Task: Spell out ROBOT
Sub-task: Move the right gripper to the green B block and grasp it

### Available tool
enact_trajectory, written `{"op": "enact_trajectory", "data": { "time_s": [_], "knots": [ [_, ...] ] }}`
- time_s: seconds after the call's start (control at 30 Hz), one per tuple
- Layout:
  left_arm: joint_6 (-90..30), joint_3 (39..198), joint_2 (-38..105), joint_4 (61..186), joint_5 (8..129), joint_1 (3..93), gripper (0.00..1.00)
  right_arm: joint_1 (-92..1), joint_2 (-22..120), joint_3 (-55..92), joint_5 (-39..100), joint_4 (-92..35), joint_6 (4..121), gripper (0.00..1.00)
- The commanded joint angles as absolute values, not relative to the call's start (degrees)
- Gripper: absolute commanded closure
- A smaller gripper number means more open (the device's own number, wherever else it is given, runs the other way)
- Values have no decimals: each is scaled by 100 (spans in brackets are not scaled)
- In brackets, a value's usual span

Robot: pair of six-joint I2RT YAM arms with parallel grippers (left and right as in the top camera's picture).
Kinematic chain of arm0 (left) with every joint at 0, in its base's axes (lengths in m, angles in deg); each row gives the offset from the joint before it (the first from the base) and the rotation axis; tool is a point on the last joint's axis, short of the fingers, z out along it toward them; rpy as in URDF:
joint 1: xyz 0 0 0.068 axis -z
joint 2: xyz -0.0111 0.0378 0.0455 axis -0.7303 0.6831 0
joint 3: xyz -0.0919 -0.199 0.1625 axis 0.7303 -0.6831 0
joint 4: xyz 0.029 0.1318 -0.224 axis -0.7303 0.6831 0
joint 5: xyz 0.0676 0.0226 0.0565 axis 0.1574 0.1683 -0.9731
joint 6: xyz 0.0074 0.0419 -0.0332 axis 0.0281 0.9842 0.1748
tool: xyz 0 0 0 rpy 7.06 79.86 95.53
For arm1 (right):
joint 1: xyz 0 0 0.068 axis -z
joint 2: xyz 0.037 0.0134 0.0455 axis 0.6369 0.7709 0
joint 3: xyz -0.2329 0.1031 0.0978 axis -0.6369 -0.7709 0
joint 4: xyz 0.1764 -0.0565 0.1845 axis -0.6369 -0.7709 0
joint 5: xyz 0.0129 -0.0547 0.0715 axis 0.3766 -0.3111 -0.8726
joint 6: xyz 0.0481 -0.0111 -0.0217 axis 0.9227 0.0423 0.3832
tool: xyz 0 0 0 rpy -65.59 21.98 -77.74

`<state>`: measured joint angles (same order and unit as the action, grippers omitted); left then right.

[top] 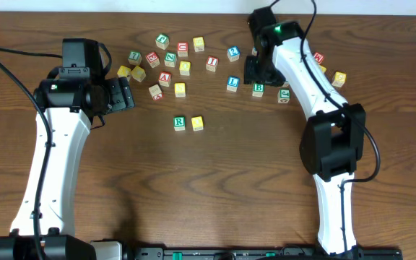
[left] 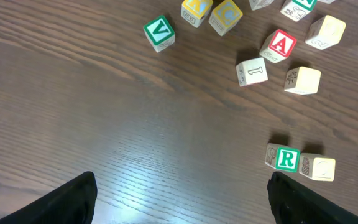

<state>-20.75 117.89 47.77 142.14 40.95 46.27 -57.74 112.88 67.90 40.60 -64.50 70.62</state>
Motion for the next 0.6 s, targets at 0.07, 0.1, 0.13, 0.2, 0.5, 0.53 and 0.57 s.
{"op": "enact_trajectory", "data": {
  "time_s": [0.07, 0.1, 0.13, 0.2, 0.5, 0.53, 0.57],
  "knots": [
    [-2154, 11885, 4814, 14209, 4158, 4614, 14, -5739, 11286, 6114, 4141, -5821, 7154, 44],
    [-2154, 11885, 4814, 14209, 4158, 4614, 14, -5739, 11286, 6003, 4145, -5677, 7152, 46],
    [-2154, 11885, 4814, 14209, 4158, 4614, 14, -5737, 11286, 5913, 4145, -5569, 7154, 47],
    [-2154, 11885, 4814, 14209, 4158, 4614, 13, -5737, 11286, 5754, 4143, -5390, 7152, 48],
    [-2154, 11885, 4814, 14209, 4158, 4614, 13, -5732, 11284, 5513, 4169, -5082, 6997, 58],
    [-2154, 11885, 4814, 14209, 4158, 4614, 13, -5732, 11284, 5524, 4193, -5078, 6997, 58],
    [-2154, 11885, 4814, 14209, 4158, 4614, 14, -5726, 11284, 5535, 4228, -5067, 6997, 58]
  ]
}}
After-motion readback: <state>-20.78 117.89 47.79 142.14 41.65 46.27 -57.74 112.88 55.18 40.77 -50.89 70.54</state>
